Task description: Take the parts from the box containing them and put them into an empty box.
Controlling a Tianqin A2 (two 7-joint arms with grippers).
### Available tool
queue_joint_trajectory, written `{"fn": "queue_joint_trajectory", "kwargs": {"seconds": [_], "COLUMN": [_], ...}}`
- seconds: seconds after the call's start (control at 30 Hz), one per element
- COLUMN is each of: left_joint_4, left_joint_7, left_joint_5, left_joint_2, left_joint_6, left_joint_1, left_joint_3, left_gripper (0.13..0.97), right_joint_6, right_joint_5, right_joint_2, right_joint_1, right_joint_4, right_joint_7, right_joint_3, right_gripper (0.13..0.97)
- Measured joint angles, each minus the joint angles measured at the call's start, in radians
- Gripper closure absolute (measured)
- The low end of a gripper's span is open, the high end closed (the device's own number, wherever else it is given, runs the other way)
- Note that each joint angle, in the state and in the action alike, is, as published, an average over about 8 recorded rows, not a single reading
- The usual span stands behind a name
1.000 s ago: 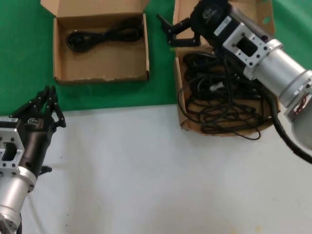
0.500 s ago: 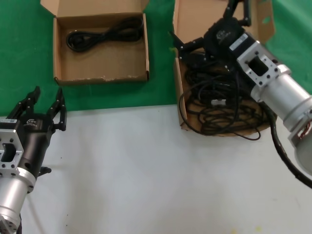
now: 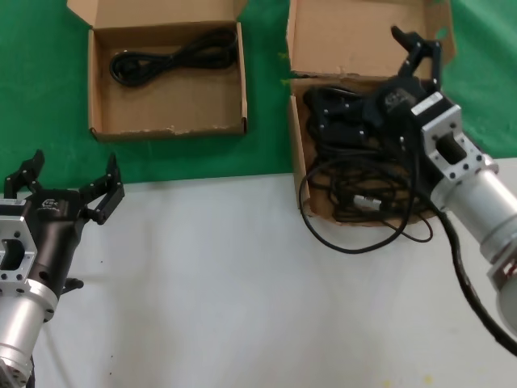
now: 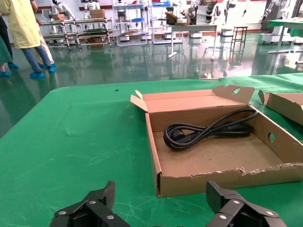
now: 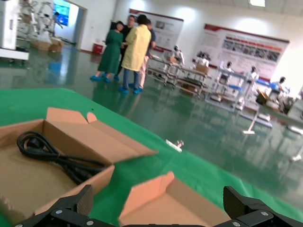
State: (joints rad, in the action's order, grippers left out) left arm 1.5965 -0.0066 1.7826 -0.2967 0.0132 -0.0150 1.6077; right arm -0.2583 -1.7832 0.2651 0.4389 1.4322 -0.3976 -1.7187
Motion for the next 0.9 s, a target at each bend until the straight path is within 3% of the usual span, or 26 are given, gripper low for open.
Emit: {"fn": "queue_joint_trajectory", "kwargs": {"seconds": [0.1,0.37,0.67,0.9], "left_joint_4": [0.000,0.001,0.002,0.002], "left_joint_7": [0.000,0.002,0.003,0.004], "left_joint_5": [0.001,0.004,0.008,0.010], "left_joint_2": [0.000,-0.001,-0.001,-0.002], "left_joint_6": [-0.001,-0.003,-0.006,-0.008], "left_joint_1": [0.001,0.004,0.007,0.009], "left_joint_3": [0.000,-0.002,-0.003,-0.005], "left_gripper": [0.507,0.318,0.195,0.151], "right_joint_6": [0.017,0.062,0.112,0.151], "right_joint_5": [-0.001,-0.004,-0.007,-0.010], "right_joint_2": [0.002,0.008,0.015,0.020], "right_joint_1": [-0.028,-0.105,-0.190,-0.257], "right_joint_4": [0.011,0.040,0.073,0.098], "right_joint_7": [0.026,0.095,0.172,0.232], "right_joint_3": [0.008,0.028,0.051,0.069], "right_gripper": [0.129,0.129,0.129,0.129]}}
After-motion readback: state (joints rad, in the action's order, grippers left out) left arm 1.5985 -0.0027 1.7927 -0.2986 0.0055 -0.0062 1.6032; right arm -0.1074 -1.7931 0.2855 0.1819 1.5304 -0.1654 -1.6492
